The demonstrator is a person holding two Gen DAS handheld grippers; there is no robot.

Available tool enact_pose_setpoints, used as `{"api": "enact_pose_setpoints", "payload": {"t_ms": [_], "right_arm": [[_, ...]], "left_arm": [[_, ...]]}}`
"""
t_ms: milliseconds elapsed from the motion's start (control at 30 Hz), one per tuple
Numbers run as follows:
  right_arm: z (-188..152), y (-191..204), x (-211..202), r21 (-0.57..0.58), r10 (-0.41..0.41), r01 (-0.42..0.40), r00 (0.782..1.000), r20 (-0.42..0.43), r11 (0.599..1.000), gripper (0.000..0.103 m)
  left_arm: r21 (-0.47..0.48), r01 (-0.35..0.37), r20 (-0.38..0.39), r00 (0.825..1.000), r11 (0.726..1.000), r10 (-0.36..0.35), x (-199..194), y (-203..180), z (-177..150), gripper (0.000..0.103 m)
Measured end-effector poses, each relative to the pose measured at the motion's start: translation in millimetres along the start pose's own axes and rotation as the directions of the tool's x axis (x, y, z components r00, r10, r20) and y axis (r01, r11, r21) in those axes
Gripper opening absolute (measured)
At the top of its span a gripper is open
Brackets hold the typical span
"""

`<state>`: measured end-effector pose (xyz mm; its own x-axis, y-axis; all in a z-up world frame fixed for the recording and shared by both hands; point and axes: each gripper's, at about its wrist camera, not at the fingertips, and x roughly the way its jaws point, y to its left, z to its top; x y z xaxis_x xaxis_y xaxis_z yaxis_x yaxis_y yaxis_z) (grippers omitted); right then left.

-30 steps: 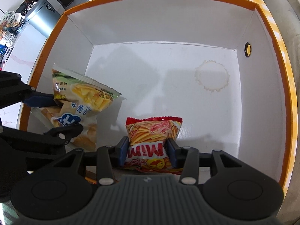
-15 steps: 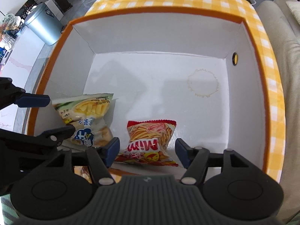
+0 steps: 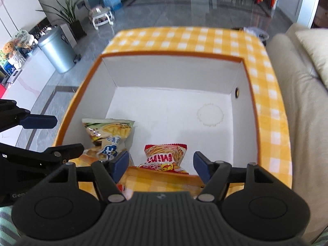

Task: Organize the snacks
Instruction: 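Open both tools to release the bags into the box and withdraw, then grasp the yellow wafer pack with the left tool while the right tool grasps the white spicy-strip pack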

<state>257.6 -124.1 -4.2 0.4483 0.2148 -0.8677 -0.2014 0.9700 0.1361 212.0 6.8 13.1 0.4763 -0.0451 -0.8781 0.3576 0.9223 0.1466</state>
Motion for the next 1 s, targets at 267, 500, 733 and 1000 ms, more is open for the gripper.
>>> {"api": "enact_pose_setpoints", "payload": {"t_ms": [267, 500, 733, 1000], "right_arm": [[-38, 6, -45, -0.011, -0.021, 0.023, 0.989, 0.146, 1.000, 0.067], [-85, 6, -81, 0.016, 0.007, -0.011, 0.973, 0.229, 1.000, 0.067], [-142, 0, -100, 0.032, 0.015, -0.024, 0.966, 0.257, 0.999, 0.067], [-196, -10, -82, 0.078, -0.073, 0.060, 0.983, 0.171, 0.995, 0.066]], "left_arm": [[-0.068, -0.004, 0.122, 0.992, 0.998, 0.012, -36, -12, -32, 0.068], [-0.142, 0.038, 0.247, 0.969, 0.989, -0.001, -61, -26, -73, 0.068], [-0.244, 0.123, 0.307, 0.951, 0.962, -0.043, -73, -38, -119, 0.068], [-0.272, 0.149, 0.214, 0.972, 0.951, -0.091, -51, -56, -155, 0.068]]}}
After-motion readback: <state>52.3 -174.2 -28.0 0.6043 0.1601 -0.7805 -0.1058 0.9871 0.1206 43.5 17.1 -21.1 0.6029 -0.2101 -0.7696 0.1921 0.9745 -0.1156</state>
